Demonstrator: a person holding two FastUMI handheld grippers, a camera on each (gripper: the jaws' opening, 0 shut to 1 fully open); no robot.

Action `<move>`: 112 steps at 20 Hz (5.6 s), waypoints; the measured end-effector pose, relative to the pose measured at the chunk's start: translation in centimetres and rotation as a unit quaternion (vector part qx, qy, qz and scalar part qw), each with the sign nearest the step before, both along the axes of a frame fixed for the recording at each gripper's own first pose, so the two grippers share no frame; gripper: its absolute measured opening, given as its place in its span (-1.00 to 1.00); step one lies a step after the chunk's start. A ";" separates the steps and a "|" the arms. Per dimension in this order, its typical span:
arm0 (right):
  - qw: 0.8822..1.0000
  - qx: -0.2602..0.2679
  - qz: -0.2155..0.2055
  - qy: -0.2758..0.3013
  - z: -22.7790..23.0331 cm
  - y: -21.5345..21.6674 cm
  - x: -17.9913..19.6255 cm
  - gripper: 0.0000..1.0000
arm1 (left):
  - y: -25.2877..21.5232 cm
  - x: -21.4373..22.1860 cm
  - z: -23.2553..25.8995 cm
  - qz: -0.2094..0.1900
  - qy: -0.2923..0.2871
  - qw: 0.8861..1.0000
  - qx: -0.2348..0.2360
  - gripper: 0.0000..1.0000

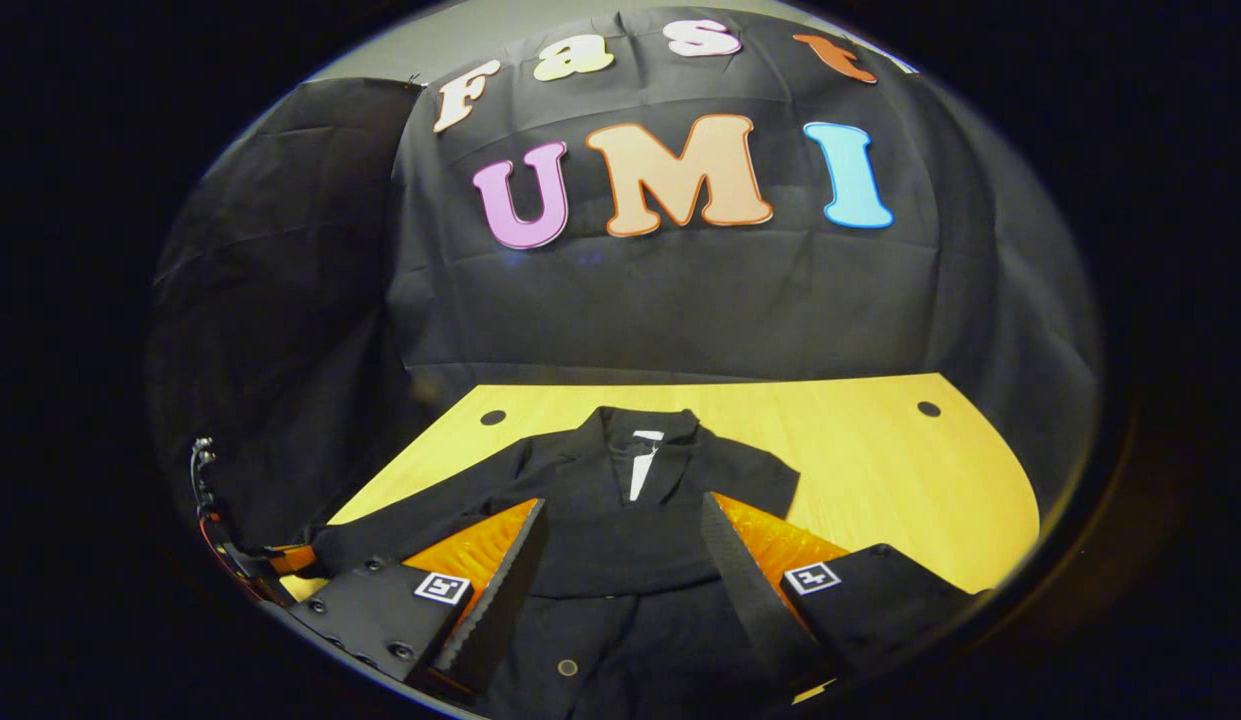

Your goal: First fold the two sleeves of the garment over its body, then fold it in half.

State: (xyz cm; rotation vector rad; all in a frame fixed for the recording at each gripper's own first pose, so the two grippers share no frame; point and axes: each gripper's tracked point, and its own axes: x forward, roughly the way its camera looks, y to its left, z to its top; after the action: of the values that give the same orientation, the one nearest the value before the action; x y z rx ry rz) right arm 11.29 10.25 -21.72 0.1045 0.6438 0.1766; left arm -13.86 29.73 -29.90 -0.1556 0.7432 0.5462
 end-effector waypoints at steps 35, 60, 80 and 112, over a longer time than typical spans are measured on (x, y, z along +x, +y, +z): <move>0.984 -0.014 -0.176 -0.027 1.1 -23.6 -11.0 0.95 | -36.9 26.4 2.2 -0.386 -0.035 0.922 -0.023 -1.00; 0.998 -0.003 -0.066 0.025 -3.8 -16.1 -14.2 0.96 | -25.3 8.9 5.9 -0.289 -0.023 0.957 0.014 0.90; 0.978 -0.066 -0.070 0.185 -15.5 -13.1 -27.2 0.96 | -16.5 -9.4 -5.3 -0.212 0.129 0.968 -0.045 0.90; 0.994 -0.004 0.019 0.110 -9.8 -9.8 -20.8 -0.95 | -21.0 -2.1 2.4 -0.183 0.009 0.978 -0.096 -1.00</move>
State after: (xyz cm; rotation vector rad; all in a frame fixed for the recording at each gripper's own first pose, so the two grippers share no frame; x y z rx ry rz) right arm -9.55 0.44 -31.49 0.1054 0.8670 0.2020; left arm -15.91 8.74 -27.55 -0.1871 0.8191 0.1250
